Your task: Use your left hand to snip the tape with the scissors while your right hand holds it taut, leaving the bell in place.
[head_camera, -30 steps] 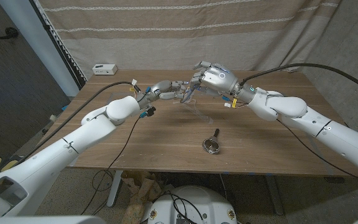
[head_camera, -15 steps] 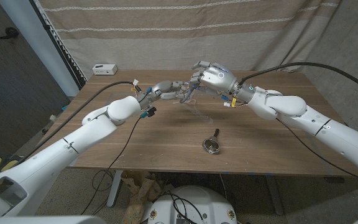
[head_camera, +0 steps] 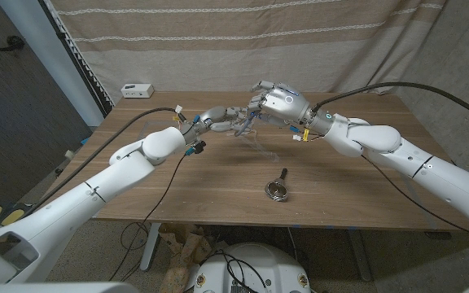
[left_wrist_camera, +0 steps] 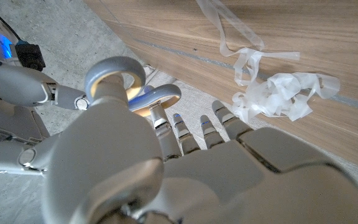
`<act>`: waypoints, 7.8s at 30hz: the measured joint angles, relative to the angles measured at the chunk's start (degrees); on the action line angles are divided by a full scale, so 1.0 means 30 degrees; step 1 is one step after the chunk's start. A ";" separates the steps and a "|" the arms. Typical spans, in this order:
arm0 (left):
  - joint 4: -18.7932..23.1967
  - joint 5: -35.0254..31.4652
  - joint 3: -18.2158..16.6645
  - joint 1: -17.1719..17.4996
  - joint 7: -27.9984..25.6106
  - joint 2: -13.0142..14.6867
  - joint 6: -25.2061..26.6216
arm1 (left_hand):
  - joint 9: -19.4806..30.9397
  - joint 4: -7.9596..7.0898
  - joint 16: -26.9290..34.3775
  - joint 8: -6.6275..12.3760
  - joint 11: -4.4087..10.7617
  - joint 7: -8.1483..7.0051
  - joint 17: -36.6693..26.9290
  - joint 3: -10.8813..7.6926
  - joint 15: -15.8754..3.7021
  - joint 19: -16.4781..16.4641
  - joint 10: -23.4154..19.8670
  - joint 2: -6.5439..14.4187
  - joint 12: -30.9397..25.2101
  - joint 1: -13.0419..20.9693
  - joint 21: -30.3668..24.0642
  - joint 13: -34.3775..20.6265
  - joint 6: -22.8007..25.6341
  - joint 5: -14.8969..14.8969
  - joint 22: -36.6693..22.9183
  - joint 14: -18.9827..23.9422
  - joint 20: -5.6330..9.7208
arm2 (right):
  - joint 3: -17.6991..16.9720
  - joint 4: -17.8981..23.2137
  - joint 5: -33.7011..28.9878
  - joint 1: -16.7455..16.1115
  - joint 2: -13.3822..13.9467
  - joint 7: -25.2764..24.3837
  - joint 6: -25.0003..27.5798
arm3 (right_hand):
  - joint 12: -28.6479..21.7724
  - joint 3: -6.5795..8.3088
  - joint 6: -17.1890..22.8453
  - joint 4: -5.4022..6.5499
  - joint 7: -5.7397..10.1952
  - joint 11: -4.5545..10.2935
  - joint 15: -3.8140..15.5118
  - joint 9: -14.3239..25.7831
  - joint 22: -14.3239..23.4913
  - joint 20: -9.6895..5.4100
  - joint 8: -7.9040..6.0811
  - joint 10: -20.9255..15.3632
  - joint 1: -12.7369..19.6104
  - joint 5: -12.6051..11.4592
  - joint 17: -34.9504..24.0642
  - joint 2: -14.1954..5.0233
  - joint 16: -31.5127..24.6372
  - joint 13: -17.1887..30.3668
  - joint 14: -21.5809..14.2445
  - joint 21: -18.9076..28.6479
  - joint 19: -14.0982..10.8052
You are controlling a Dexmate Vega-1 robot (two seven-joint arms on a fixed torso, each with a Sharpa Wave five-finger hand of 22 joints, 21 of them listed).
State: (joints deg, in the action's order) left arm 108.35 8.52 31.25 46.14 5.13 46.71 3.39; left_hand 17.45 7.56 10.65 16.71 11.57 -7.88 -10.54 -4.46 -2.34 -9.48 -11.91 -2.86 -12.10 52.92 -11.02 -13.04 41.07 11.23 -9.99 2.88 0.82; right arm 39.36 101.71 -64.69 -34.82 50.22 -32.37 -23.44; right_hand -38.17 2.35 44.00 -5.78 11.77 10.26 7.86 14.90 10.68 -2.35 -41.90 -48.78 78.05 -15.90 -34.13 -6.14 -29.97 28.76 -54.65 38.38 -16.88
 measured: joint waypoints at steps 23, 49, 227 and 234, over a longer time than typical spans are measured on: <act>-0.0580 -0.0141 0.0573 -0.0426 0.0639 -0.0516 -0.0551 | -0.0529 -0.0074 0.0000 -0.0184 0.0113 -0.0071 0.0004 0.0075 0.0069 -0.0003 -0.0117 -0.0069 -0.0049 -0.0070 -0.0002 0.0089 0.1031 0.0000 0.0000 0.0069 0.0002 | 0.0034 -0.0078 0.0021 0.0131 -0.0203 -0.0280 -0.0326 | -0.0368 0.0003 0.0000 -0.0003 0.0000 0.0029 -0.0156 0.0077 0.0002 -0.0001 -0.0002 0.0308 -0.0002 -0.0075 -0.0180 -0.0002 0.0198 0.0252 -0.0031 0.0297 0.0274; -0.1105 -0.0209 0.0567 0.0187 -0.0218 -0.1352 -0.1599 | -0.0356 0.0517 0.0150 0.1840 0.0232 0.0882 0.0007 -0.1467 0.0097 -0.0417 -0.1547 0.1688 -0.0549 0.1539 -0.0075 0.0034 0.6355 -0.0147 0.0001 0.0924 0.0277 | 0.0082 -0.0125 -0.0024 0.0154 -0.0221 -0.0263 -0.0243 | -0.0423 0.0003 0.0000 -0.0002 0.0001 0.0062 -0.0095 0.0070 0.0003 -0.0001 -0.0002 0.0346 -0.0053 -0.0072 -0.0212 -0.0053 0.0308 0.0313 -0.0095 0.0604 0.0271; -0.3750 1.0658 -0.1308 0.3579 0.1708 -0.4742 -0.6080 | 0.0059 0.0650 1.3549 0.5923 -0.1103 0.1222 -1.9735 -0.5222 -0.0141 -0.2368 -0.7713 0.1414 -2.2971 0.2186 -0.2548 -1.9435 0.7653 -0.0201 -0.2820 0.8600 0.0244 | -0.3186 -0.3072 1.0442 -0.1747 -0.3239 0.1595 0.0792 | 0.6900 -0.3526 -0.6729 0.2783 -0.1330 -0.0354 -0.1697 -0.1282 -0.0225 0.1131 0.7048 0.5593 -0.8832 -0.3629 0.7121 0.0376 0.6116 -0.5506 0.8608 -0.3058 0.0580; -0.2836 1.1552 -0.1743 0.4483 0.1252 -0.4457 -0.5809 | 0.0059 0.0652 1.3543 0.5923 -0.1178 0.1256 -1.9646 -0.5425 -0.0138 -0.2399 -0.7787 0.1369 -2.3517 0.2228 -0.2616 -1.9343 0.7743 -0.0262 -0.2836 0.8754 0.0277 | -0.3098 -0.3422 1.0807 -0.1655 -0.3351 0.1632 0.1021 | 0.6900 -0.3526 -0.6728 0.2784 -0.1329 -0.0353 -0.1696 -0.1282 -0.0225 0.1205 0.7064 0.5592 -0.8901 -0.3629 0.7160 0.0306 0.6116 -0.5504 0.8606 -0.3058 0.0505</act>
State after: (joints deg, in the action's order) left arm 99.85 43.17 26.03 59.59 8.89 33.34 -14.04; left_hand 17.63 9.52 51.27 34.48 8.04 -4.11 -69.48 -20.73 -2.76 -16.68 -35.27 1.25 -82.66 59.61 -18.87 -71.06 64.29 10.44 -18.50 29.14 1.65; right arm 30.07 91.44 -32.27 -39.78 40.16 -27.47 -20.38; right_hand -17.47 -8.23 23.82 2.57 7.79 9.20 2.77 11.06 10.00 1.27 -20.70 -32.01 51.35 -26.78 -12.65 -5.22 -11.63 12.24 -28.83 29.21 -15.36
